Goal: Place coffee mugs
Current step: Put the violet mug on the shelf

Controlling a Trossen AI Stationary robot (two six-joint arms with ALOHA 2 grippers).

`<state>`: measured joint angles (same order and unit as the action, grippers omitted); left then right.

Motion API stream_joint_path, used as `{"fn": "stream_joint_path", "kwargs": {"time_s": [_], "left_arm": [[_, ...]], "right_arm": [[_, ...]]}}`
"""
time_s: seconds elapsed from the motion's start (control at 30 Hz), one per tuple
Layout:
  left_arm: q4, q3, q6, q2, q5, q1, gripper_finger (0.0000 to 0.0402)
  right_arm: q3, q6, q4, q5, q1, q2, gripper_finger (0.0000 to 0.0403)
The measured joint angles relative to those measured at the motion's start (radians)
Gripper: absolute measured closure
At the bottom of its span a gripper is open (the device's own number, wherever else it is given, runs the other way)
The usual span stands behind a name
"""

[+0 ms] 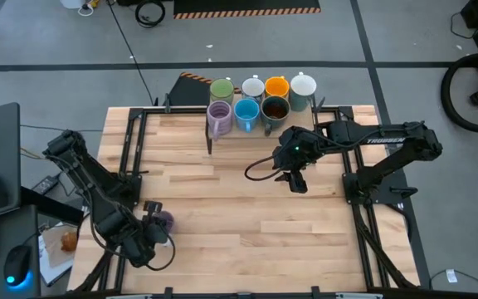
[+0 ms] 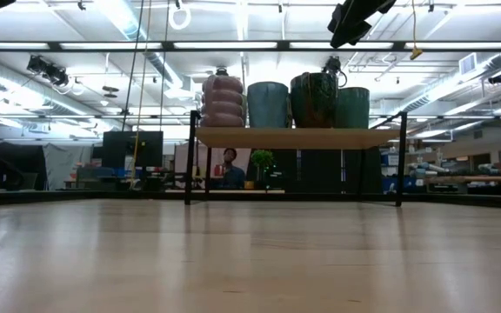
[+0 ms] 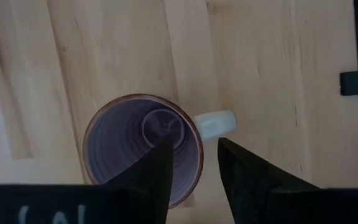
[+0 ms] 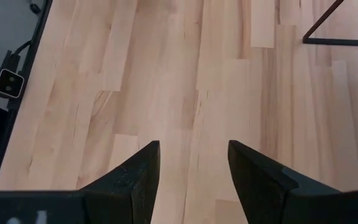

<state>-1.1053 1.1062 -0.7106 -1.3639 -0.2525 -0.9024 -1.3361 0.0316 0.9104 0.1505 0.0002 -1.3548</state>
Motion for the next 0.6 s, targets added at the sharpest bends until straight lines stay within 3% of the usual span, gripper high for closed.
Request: {"fn": "stream_joint_path", "kwargs": {"time_s": [0.27, 0.6], "left_arm": [[0.004, 0.000, -0.019, -0.064, 0.005, -0.007, 0.0269], [-0.002, 0.000, -0.121, -0.053, 0.036, -0.027, 0.0269]], "right_arm": [[0.000, 0.004, 0.001, 0.000, 0.000, 0.000, 0.0208], [0.000, 0.024, 0.004, 0.000, 0.000, 0.000, 0.0208]]}}
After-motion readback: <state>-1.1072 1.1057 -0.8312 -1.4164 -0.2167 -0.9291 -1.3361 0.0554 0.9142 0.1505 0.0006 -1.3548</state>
